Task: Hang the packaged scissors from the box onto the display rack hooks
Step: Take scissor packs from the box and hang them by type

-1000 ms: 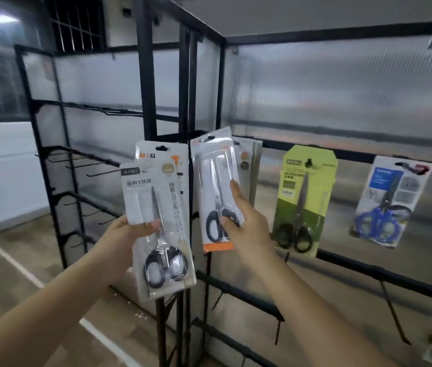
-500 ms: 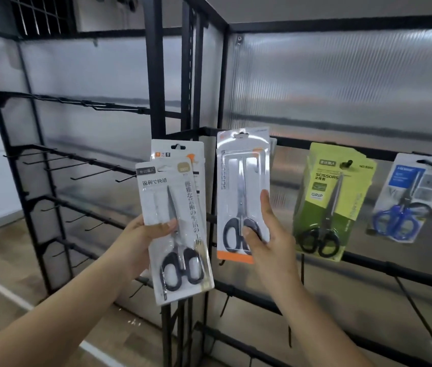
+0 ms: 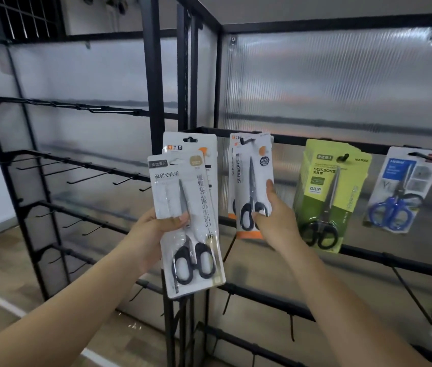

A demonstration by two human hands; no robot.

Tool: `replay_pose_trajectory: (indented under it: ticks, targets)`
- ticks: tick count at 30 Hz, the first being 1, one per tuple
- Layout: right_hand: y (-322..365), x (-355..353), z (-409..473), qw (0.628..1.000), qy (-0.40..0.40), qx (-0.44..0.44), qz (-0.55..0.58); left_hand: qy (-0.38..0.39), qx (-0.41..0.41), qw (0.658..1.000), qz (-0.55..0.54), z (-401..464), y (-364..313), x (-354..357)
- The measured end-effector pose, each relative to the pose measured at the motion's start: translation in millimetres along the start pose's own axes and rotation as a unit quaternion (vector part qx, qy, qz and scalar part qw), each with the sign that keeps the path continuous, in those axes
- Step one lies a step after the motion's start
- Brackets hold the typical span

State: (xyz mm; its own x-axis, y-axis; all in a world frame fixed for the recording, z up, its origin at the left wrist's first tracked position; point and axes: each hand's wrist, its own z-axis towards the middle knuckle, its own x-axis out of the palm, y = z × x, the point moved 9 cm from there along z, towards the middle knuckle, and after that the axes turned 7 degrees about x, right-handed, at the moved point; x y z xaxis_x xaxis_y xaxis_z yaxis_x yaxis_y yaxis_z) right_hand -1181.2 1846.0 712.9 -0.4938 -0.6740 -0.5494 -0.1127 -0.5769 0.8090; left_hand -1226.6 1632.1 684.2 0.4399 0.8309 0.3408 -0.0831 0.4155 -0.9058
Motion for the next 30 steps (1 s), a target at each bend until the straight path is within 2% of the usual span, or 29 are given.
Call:
replay_pose_trajectory:
  ticks: [2,4,6,8,9,11,18,24,30]
  targets:
    - [9,-13,-6,0.999,-0.028,-0.031,-0.029,0.022,-0.001,1.0,0.001,-2,1,9]
    - [20,-24,-26,0.994,-0.033,-0.097,0.044,0.041,-0.002,0.999,0.0,-4,3,20]
    - [30,-18,-50,0.981,0.057,-0.132,0.13,0.051,0.002,0.999,0.002,-4,5,32]
    - [31,-9,-70,0.976,0.116,-0.137,0.126,0.064,0.001,0.998,-0.001,-4,9,49]
    - [27,-9,-74,0.978,0.111,-0.145,0.102,0.077,-0.002,0.997,-0.006,-4,13,60]
    - [20,-21,-79,0.983,0.071,-0.15,0.075,0.102,-0.008,0.995,-0.02,-5,18,83]
    - [-44,-112,-85,0.983,-0.026,-0.084,0.161,0.157,-0.038,0.985,-0.061,-4,38,166]
    - [-111,-229,-101,0.977,-0.143,-0.062,0.144,0.197,-0.064,0.975,-0.077,-4,72,254]
    - [-189,-366,-126,0.961,-0.258,-0.024,0.097,0.245,-0.098,0.96,-0.095,-18,117,371]
